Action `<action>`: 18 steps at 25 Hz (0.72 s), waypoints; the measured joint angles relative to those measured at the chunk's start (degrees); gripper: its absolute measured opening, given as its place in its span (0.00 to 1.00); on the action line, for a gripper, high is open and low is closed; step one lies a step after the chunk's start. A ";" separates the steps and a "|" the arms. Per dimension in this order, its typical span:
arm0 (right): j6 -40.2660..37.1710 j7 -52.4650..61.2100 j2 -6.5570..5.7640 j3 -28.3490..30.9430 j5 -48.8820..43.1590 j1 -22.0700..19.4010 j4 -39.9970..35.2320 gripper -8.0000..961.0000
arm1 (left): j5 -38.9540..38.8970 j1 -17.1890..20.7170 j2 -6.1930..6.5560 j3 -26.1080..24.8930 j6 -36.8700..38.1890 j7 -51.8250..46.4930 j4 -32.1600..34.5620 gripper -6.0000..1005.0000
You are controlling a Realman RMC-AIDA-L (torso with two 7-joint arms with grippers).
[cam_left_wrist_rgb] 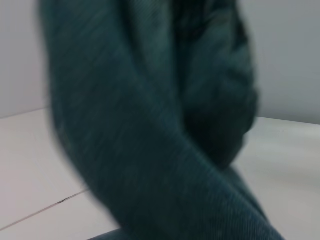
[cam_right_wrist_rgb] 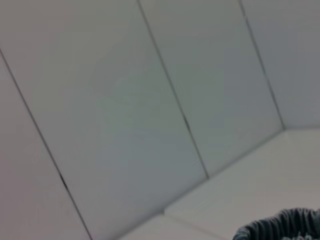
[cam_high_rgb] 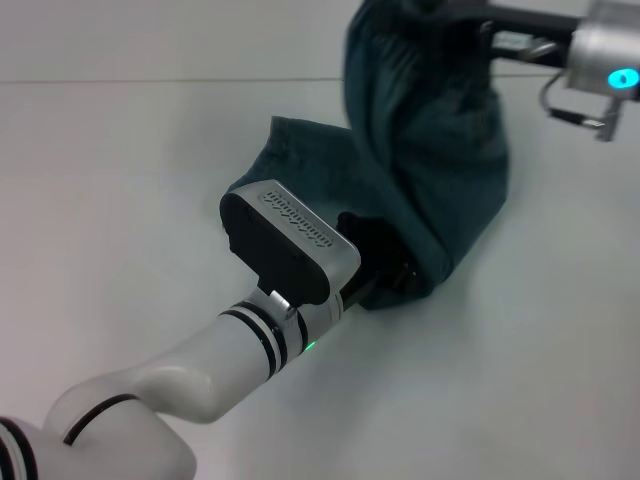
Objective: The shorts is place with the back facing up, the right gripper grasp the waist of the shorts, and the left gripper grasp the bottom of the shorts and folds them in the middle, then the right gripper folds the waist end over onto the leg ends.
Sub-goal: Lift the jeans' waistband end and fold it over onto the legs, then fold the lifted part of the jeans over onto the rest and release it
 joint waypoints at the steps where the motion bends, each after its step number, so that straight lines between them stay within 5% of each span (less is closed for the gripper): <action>1: 1.94 0.04 0.12 -1.81 0.01 0.77 0.78 0.13 | -0.07 0.04 0.00 -0.01 0.01 0.02 -0.01 0.03; 9: 17.62 0.06 0.50 -12.62 0.26 6.69 10.11 0.14 | 0.23 1.68 0.00 -0.52 -0.39 0.08 0.02 0.04; 18: 13.23 0.06 0.17 -12.79 7.12 0.13 5.36 0.16 | 0.57 7.96 0.00 -6.36 -1.12 5.75 -0.12 0.05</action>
